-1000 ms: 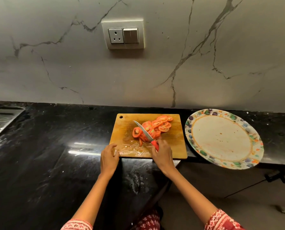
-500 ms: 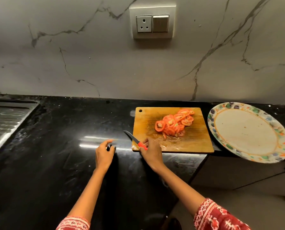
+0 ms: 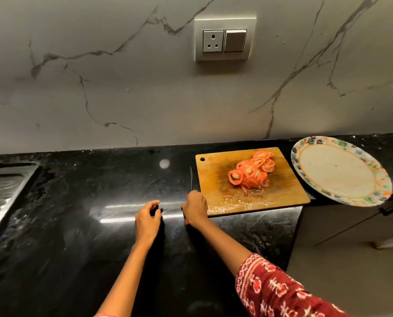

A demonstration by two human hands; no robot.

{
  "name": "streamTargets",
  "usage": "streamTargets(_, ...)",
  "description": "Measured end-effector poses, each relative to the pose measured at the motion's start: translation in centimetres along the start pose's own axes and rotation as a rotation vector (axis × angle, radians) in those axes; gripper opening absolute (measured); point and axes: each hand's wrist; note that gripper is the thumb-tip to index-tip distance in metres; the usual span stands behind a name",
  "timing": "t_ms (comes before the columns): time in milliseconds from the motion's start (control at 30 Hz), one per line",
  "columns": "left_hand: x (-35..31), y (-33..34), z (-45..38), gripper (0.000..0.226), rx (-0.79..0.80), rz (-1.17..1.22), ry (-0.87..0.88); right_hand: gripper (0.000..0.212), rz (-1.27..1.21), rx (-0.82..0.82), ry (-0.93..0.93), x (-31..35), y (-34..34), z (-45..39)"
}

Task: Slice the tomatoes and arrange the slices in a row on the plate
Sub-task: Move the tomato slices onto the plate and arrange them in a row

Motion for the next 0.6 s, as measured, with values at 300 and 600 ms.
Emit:
streamTargets(300, 0.3, 1.7, -1.8, 0.018, -0.138, 0.203, -0.009, 0.013, 0.076, -0.059, 0.007, 0.3, -0.8, -3.3)
streamTargets(600, 1.0, 1.9, -3.3, 0.016, -0.153, 0.267, -0.082, 0.012, 0.115, -0.077, -0.015, 0.0, -0.3, -3.9)
Point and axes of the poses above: each hand's wrist, its own z-axis away from the middle knuckle, its own y-axis out of the palm, x = y × z, and after that the axes turned 1 degree about z, right-handed
